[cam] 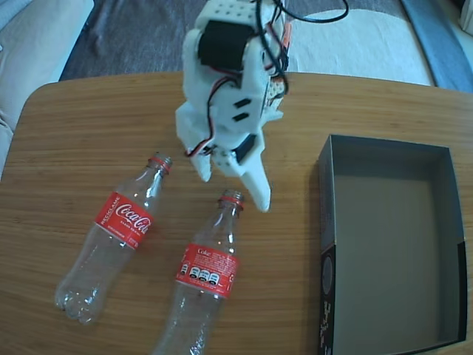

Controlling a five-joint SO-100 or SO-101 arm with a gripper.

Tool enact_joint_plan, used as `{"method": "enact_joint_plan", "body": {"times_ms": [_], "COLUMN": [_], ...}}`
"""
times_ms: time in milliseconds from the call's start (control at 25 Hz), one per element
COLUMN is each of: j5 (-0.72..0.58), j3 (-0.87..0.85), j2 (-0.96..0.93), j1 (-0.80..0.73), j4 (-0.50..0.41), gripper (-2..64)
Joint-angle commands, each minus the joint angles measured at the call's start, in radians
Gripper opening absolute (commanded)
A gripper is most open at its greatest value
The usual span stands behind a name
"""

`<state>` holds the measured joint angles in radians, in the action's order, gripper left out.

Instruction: Grasp the bottles and put them in the box.

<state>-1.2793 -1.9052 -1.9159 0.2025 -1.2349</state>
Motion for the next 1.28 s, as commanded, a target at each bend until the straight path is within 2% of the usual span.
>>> {"method": "enact_joint_plan", "body": {"times_ms": [0,80,240,520,880,1240], "j5": [-0.005,-0.008,-0.094,-0.186,-0.202,-0.190], "j3": [-0.011,-0.044,-0.123,-0.195,-0.256,-0.163], "j2": [-0.005,-0.005,-0.005,-0.003,0.023,0.196], "j1": [0.018,0.012,0.011,0.011,0.009,0.009], "j4": [0.054,0.097,0.187,0.284,0.356,0.360], "gripper": [50.5,50.5,50.4,50.4,50.4,50.4]}}
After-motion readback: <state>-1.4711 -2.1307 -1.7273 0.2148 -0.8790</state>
